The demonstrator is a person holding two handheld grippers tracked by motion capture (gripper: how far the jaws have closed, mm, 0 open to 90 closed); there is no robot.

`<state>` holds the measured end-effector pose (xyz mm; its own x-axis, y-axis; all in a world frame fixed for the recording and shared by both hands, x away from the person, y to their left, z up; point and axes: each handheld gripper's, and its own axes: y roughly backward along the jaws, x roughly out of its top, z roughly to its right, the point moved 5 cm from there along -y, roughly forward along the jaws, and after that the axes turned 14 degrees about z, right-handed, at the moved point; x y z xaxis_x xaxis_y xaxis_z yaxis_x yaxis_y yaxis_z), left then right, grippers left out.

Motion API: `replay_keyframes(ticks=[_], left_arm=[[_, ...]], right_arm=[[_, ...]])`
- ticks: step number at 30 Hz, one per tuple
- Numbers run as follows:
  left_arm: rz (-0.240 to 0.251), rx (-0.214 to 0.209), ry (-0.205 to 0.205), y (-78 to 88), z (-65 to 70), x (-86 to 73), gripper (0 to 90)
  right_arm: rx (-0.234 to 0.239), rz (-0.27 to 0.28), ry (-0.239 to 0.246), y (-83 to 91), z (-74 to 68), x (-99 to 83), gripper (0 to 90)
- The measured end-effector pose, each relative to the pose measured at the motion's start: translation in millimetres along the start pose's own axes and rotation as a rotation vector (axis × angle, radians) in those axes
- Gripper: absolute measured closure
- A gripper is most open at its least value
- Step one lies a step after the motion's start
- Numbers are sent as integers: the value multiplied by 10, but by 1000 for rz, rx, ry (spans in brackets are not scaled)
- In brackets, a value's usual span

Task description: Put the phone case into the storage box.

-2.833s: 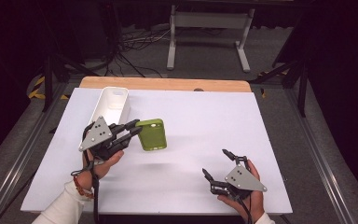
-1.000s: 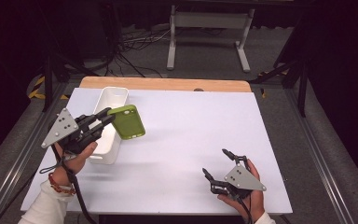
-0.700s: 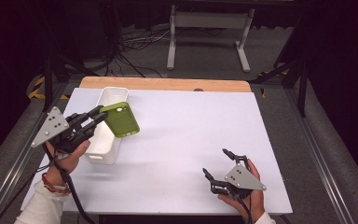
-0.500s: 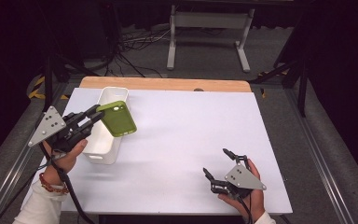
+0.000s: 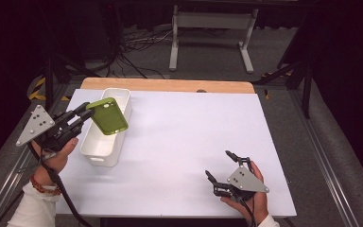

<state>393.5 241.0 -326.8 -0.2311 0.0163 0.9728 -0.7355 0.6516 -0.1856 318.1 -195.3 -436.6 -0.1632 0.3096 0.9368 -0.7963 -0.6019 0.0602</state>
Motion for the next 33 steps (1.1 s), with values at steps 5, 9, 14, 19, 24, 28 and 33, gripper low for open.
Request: replay_keyframes(ticks=[5, 9, 14, 19, 24, 28, 33], left_arm=[[-4, 20, 3, 31, -60, -14, 776], [-11, 27, -4, 43, -92, -26, 776], [-15, 34, -1, 46, -119, -47, 776], [-17, 33, -8, 40, -120, -62, 776], [-26, 42, -16, 40, -138, -86, 776], [-33, 51, -17, 41, -153, -107, 776], [-42, 58, -26, 40, -183, -129, 776]], right_arm=[[2, -2, 0, -1, 0, -4, 147], [5, -3, 2, 0, -6, -2, 147], [5, -4, -1, -3, 0, -7, 147], [7, -6, 0, -3, -3, -8, 147], [9, -6, 1, -4, -13, -6, 148], [11, -7, 4, -5, -21, -4, 148], [10, -8, 0, -9, -13, -10, 148]])
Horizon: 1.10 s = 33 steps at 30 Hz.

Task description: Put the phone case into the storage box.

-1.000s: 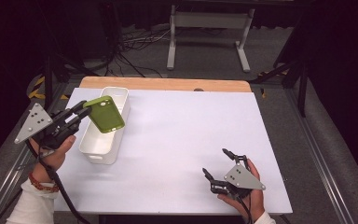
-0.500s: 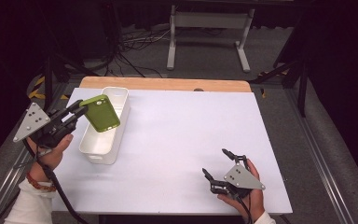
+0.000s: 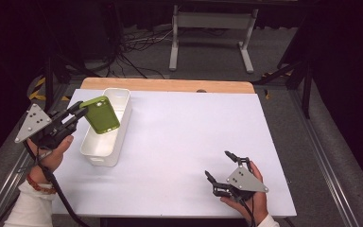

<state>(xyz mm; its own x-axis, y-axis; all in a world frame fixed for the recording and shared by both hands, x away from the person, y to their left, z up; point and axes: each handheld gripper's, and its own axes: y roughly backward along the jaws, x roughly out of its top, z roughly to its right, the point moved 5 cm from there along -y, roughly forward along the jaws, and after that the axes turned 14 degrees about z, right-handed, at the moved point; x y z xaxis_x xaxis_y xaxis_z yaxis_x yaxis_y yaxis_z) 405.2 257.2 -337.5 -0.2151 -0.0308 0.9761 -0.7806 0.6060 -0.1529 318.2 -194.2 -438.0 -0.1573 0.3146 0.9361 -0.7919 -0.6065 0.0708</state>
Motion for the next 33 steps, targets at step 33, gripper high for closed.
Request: replay_keyframes(ticks=[33], left_arm=[[-92, 11, -10, -184, -88, -315, 776]], right_arm=[[27, -25, 1, -48, -52, -47, 152]])
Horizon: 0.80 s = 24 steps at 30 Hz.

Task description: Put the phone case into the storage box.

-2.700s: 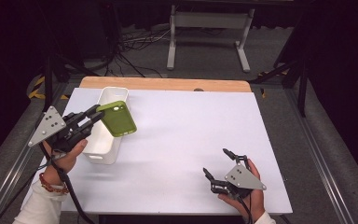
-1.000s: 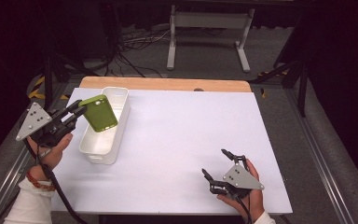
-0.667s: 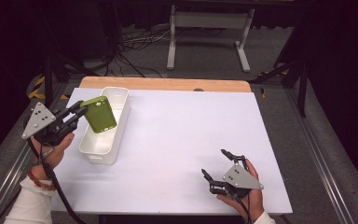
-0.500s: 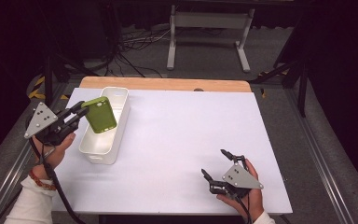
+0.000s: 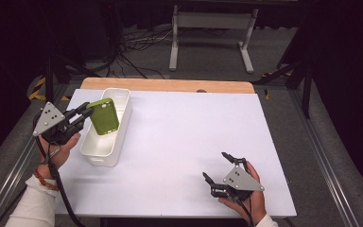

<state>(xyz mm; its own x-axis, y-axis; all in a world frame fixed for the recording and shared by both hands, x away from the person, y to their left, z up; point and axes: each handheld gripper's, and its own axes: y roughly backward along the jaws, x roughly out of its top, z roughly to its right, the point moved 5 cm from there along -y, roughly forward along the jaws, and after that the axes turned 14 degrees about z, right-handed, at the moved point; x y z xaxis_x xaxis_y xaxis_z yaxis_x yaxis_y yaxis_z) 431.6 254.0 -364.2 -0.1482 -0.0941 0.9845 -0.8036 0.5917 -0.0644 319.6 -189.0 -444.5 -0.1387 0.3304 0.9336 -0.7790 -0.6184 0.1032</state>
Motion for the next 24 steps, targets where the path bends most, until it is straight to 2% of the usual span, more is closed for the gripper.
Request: replay_keyframes(ticks=[8, 19, 24], left_arm=[[-28, 6, -9, -104, -72, -111, 776], [-47, -22, 20, -314, -246, -270, 775], [-44, -21, 23, -427, -338, -271, 775]], right_arm=[[-2, -8, -8, -17, 19, -14, 153], [-9, -9, -16, -79, 83, -18, 155], [-17, -15, -26, -91, 109, -31, 156]])
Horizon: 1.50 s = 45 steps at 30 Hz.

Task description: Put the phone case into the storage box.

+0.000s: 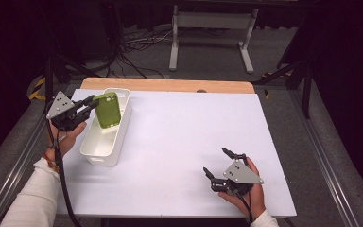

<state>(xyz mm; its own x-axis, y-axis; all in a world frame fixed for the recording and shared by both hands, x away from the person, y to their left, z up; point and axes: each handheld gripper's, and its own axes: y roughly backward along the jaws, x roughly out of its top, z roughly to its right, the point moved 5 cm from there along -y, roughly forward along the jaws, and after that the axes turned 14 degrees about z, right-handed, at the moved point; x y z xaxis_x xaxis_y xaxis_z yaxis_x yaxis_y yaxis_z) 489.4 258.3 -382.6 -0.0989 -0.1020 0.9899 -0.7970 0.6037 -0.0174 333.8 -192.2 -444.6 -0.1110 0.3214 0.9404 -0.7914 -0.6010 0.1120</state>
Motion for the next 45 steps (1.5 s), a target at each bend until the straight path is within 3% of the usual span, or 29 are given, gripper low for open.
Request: replay_keyframes(ticks=[9, 17, 32, 45], left_arm=[[-11, -8, -23, -260, -85, 22, 775], [-25, -12, -10, -447, -198, -32, 775], [-67, -41, -31, -715, -347, -187, 775], [-59, -37, -19, -849, -431, -274, 774]], right_arm=[[-6, -10, -7, -22, 25, -25, 156], [-10, -21, -15, -28, 44, -49, 156], [-24, -41, -34, -53, 57, -87, 159], [-29, -52, -46, -59, 72, -106, 165]])
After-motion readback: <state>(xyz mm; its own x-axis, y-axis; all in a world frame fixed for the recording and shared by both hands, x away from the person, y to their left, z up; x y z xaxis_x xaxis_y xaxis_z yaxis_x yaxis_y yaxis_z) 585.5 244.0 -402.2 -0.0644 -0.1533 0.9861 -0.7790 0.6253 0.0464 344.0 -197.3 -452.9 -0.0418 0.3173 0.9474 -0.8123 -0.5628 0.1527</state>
